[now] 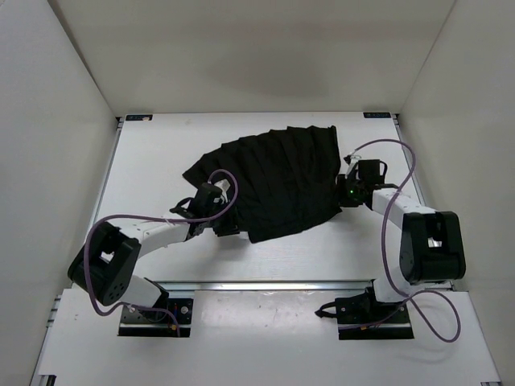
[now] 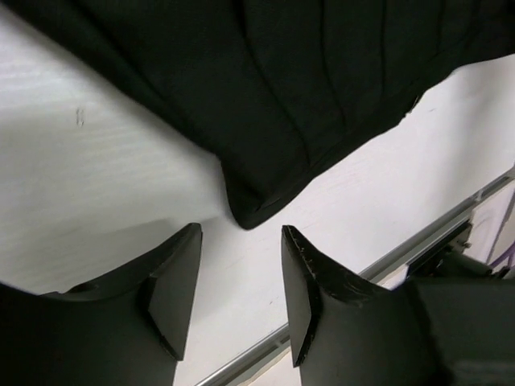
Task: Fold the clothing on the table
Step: Flatten the skirt out, then fold the skirt
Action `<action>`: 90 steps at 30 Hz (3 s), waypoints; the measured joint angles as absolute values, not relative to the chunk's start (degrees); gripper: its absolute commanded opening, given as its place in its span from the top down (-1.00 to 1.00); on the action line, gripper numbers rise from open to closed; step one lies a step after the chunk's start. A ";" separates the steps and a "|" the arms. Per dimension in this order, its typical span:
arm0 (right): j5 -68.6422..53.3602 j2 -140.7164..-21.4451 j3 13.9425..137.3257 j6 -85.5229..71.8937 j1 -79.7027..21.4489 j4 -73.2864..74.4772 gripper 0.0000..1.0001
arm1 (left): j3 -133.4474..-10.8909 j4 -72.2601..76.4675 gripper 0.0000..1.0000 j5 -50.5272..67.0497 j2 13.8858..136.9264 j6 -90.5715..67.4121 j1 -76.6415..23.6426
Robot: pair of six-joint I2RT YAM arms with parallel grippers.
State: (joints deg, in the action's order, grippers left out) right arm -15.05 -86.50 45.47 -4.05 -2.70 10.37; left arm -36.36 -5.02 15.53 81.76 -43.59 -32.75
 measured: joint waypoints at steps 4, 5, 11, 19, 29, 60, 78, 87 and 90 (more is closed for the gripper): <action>-16.53 -88.42 47.07 -4.99 -5.58 11.81 0.80 | -36.36 -4.03 -0.29 15.46 82.48 -44.40 -32.75; -16.69 -88.42 47.07 -5.54 -6.92 12.23 0.83 | -36.36 -4.03 -0.29 15.40 82.48 -44.62 -32.73; -18.96 -87.11 47.05 -10.63 -16.01 13.96 0.82 | -34.70 -5.32 -0.21 13.91 80.58 -44.84 -30.70; -20.60 -81.41 44.71 -15.00 -13.50 16.12 0.81 | -34.33 -9.76 0.69 11.97 79.29 -43.31 -26.59; -21.76 -73.76 36.58 -16.36 -8.95 19.14 -0.22 | -34.87 -14.48 0.77 11.14 79.15 -39.48 -21.10; -22.79 -81.32 35.00 -19.62 -15.38 13.50 1.00 | -36.18 -15.27 1.00 11.99 82.85 -35.66 -23.00; -18.74 -101.08 101.19 -7.90 -8.29 24.05 0.98 | -103.09 -28.56 1.00 12.51 107.02 -19.55 -15.53; -20.40 -77.49 73.60 -7.90 -8.40 14.44 1.00 | -81.54 -20.88 1.00 10.20 84.47 -18.52 -17.23; -21.08 -69.08 53.30 -10.87 -8.38 16.62 1.00 | -62.54 -22.02 1.00 9.52 77.17 -19.09 -21.54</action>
State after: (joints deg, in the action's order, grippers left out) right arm -21.08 -69.08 53.30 -10.87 -8.38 16.62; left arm -62.54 -22.02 9.52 77.17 -19.09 -21.54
